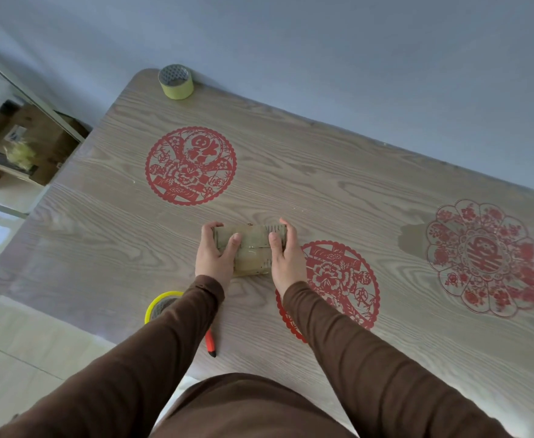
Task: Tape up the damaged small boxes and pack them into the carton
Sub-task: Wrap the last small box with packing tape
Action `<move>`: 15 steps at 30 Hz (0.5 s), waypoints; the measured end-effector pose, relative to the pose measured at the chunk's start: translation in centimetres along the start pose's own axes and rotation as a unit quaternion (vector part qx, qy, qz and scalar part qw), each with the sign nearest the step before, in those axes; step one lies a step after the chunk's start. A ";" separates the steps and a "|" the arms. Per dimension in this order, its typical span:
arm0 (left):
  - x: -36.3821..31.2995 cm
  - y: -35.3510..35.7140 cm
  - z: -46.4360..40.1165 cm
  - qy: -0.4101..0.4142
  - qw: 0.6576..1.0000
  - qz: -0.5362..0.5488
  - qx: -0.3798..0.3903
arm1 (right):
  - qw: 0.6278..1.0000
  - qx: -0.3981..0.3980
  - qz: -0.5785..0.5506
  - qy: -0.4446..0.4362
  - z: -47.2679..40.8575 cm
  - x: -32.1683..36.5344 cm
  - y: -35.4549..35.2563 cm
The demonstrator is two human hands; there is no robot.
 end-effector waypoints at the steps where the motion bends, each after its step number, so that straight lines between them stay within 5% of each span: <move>1: 0.2 0.1 -0.2 0.006 1.000 -0.011 -0.002 | 1.000 -0.006 0.011 0.001 -0.3 -0.2 0.1; 8: 0.0 -0.1 -0.2 -0.007 1.000 -0.014 0.026 | 1.000 0.023 0.007 0.012 -0.5 -0.4 0.0; 15: -0.1 -1.6 -0.1 -0.176 0.980 0.055 0.075 | 0.992 0.113 -0.006 0.063 -0.2 1.2 -2.6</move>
Point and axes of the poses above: each hand's wrist, its own z-axis away from the middle knuckle, its own y-axis out of the palm, x = y × z, the point moved 4 cm from there along -z, towards the middle knuckle, and after that the axes turned 3 degrees about -x, right-handed, at the moved point
